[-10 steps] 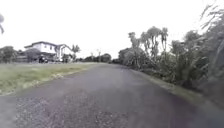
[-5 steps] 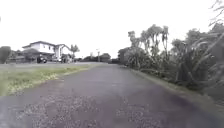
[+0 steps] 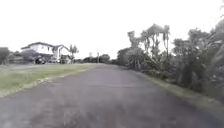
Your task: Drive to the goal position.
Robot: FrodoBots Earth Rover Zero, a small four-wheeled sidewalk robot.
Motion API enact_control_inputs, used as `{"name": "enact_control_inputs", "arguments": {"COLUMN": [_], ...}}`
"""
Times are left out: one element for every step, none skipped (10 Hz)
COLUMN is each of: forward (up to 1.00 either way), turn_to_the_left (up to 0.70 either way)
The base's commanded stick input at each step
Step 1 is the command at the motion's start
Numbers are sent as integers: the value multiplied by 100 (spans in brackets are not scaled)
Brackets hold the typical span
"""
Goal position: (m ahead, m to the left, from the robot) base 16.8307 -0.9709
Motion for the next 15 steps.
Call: {"name": "enact_control_inputs", "arguments": {"forward": [70,70,70,70,70,70,70,70,70,70,70,70,70,70,70], "turn_to_the_left": [0,0,0,0,0,0,0,0,0,0,0,0,0,0,0]}}
